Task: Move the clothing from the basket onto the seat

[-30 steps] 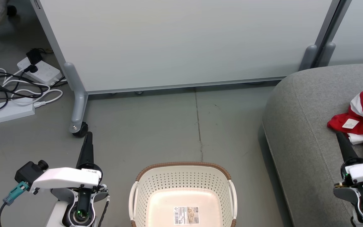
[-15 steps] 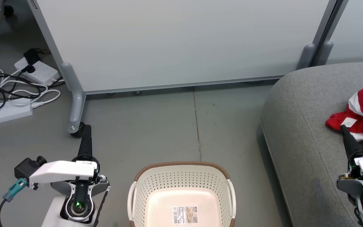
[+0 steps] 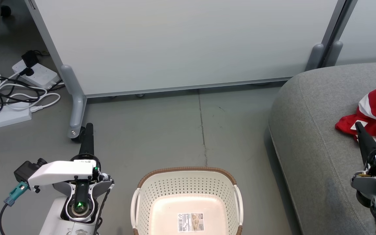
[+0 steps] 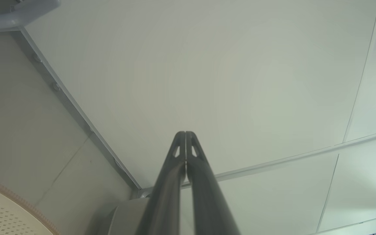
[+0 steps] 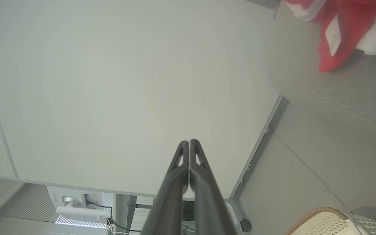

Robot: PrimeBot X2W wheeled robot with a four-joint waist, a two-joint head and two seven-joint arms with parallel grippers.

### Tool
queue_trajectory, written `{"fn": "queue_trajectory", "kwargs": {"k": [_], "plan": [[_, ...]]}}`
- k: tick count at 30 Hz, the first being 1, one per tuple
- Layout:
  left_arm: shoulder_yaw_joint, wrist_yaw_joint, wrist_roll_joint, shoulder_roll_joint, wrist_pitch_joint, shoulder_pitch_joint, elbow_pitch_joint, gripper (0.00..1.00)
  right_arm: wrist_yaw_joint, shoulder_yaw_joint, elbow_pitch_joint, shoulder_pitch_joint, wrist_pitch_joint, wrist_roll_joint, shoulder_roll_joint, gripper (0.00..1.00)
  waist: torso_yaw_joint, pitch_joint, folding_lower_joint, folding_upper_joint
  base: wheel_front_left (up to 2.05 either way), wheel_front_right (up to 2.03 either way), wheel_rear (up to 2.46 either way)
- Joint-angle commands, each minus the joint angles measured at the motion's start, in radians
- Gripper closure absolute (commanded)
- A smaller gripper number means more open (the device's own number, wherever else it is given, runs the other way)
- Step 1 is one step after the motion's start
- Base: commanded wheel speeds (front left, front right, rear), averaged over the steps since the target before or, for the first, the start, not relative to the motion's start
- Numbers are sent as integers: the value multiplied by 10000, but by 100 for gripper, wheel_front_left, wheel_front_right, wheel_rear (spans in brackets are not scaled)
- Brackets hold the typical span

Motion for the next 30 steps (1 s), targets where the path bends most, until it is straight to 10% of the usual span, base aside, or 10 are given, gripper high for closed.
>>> {"fn": "queue_trajectory", "kwargs": {"k": [1, 30], "plan": [[67, -44, -194, 4, 26, -244, 28, 100, 22, -80, 65, -212, 99, 250, -101, 100, -8, 3, 0, -1, 0, 0, 0], [250, -293, -1977, -187, 206, -797, 370, 100, 25, -414, 829, -907, 593, 2093, -236, 100, -166, 54, 0, -1, 0, 0, 0]]}}
